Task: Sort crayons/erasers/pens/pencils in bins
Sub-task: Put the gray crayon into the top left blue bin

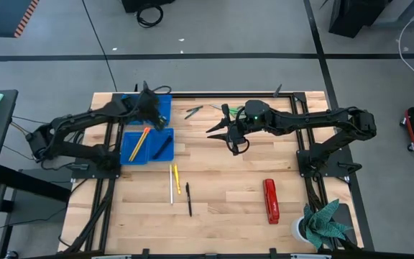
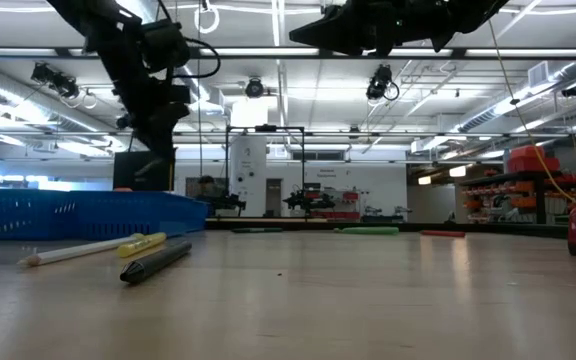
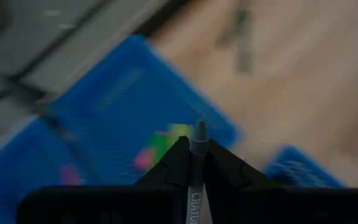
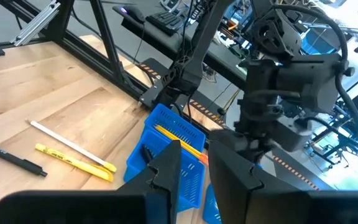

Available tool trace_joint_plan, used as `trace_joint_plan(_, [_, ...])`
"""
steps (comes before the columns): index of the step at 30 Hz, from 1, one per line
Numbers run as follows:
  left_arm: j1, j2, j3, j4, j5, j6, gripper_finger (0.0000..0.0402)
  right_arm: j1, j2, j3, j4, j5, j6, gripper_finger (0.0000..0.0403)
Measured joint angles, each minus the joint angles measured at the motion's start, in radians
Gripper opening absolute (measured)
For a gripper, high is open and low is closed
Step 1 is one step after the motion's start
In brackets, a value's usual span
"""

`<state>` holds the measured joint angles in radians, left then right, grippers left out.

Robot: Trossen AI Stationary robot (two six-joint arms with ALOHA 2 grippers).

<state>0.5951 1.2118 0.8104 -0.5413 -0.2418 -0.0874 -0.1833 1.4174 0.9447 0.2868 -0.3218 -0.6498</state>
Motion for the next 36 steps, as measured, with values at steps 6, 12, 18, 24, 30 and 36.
trace_joint_plan(6, [-0.067, 0.000, 0.000, -0.034, 0.054, -0.006, 0.0039, 0.000, 0.000, 0.000, 0.000, 0.000, -0.005, 0.0087])
trace_joint_plan(12, [-0.052, 0.000, 0.000, -0.027, -0.160, -0.036, 0.0039, 0.000, 0.000, 0.000, 0.001, 0.000, -0.005, 0.0087])
trace_joint_plan(18, [-0.016, 0.000, 0.000, -0.008, -0.168, -0.032, 0.0039, 0.000, 0.000, 0.000, 0.019, 0.000, -0.005, 0.0087])
trace_joint_plan(24, [0.040, 0.000, 0.000, 0.000, -0.256, -0.032, 0.0039, 0.000, 0.000, 0.000, 0.019, 0.000, -0.046, 0.0087])
trace_joint_plan(30, [0.095, 0.000, 0.000, -0.041, -0.252, -0.057, 0.0039, -0.003, 0.000, 0.000, 0.019, 0.000, -0.081, 0.0087])
trace_joint_plan(36, [0.116, 0.000, 0.000, -0.040, -0.251, -0.058, 0.0039, -0.015, 0.000, 0.000, 0.019, 0.000, -0.142, 0.0087])
